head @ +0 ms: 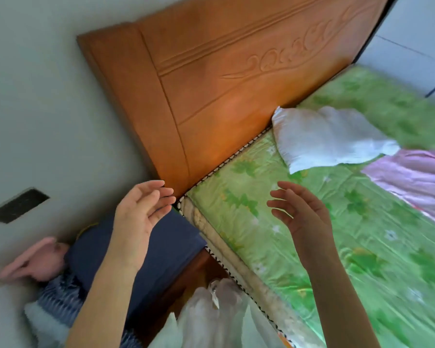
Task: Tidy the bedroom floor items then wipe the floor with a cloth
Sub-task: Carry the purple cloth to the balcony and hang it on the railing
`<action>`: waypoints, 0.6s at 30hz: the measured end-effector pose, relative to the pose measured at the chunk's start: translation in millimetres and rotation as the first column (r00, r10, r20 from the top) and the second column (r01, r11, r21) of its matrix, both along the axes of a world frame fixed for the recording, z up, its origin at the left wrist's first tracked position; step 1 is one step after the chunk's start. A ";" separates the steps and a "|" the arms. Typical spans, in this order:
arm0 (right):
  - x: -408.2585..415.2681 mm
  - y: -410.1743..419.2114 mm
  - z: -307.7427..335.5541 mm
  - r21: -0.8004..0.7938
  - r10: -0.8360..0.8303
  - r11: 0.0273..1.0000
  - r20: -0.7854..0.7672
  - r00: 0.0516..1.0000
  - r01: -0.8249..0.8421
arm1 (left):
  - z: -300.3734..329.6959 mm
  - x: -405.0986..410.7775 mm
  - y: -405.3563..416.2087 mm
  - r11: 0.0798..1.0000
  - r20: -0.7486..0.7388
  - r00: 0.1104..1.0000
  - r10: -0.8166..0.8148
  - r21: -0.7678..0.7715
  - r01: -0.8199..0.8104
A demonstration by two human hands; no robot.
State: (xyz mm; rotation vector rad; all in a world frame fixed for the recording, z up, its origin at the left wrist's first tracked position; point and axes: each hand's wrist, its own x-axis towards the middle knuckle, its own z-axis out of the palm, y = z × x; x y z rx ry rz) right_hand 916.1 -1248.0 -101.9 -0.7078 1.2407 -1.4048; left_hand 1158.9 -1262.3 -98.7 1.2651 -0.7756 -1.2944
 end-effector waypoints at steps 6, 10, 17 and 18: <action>-46.6 80.4 -8.4 0.037 -0.271 0.962 -0.022 0.962 0.271 | -6.8 -63.4 10.3 0.983 -0.083 0.980 -0.181 0.005 0.182; -77.4 135.3 -7.5 0.050 -0.459 0.887 -0.011 0.889 0.459 | -5.5 -107.2 19.9 0.927 -0.091 0.924 -0.372 0.006 0.374; -111.2 231.0 -10.7 0.081 -0.688 0.725 0.028 0.725 0.684 | -2.0 -196.9 59.0 0.705 -0.155 0.702 -0.695 0.045 0.708; -116.4 245.4 -10.8 0.086 -0.715 0.698 0.034 0.698 0.711 | -1.3 -210.1 66.8 0.661 -0.149 0.659 -0.737 0.046 0.749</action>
